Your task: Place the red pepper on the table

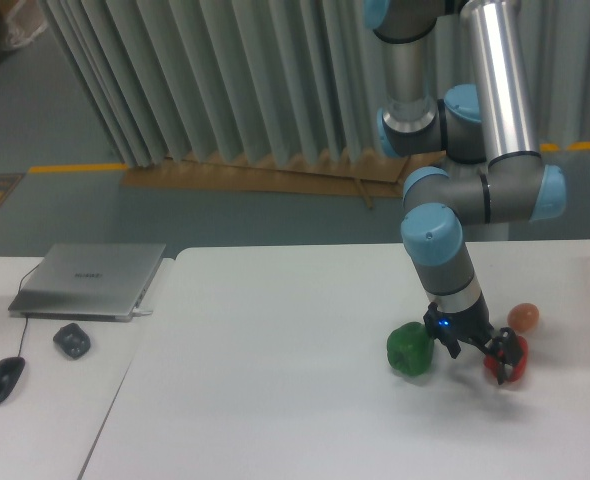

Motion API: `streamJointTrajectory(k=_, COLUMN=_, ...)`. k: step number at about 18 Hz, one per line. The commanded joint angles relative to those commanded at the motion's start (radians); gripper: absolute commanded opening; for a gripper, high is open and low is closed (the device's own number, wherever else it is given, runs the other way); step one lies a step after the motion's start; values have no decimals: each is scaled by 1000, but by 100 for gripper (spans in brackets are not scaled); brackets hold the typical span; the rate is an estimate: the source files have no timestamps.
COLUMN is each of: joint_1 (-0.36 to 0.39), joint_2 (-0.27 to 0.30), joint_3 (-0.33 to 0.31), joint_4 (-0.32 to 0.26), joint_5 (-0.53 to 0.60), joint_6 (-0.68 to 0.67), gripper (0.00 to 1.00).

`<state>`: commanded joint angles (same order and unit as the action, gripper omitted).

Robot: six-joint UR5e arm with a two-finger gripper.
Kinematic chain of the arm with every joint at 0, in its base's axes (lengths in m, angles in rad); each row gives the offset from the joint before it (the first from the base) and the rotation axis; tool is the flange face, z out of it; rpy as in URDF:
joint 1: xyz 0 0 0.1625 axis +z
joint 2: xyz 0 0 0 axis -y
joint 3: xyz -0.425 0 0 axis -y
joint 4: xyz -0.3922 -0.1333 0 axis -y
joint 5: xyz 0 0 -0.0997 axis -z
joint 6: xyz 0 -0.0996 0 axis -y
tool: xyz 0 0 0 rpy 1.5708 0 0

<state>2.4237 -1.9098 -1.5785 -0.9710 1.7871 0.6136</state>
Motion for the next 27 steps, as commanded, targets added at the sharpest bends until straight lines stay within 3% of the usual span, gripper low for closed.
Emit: streamJointTrajectory(k=27, joint_1=43, joint_2=3, joint_3=9, joint_4=2, joint_5=0, joint_6=14, gripper=100)
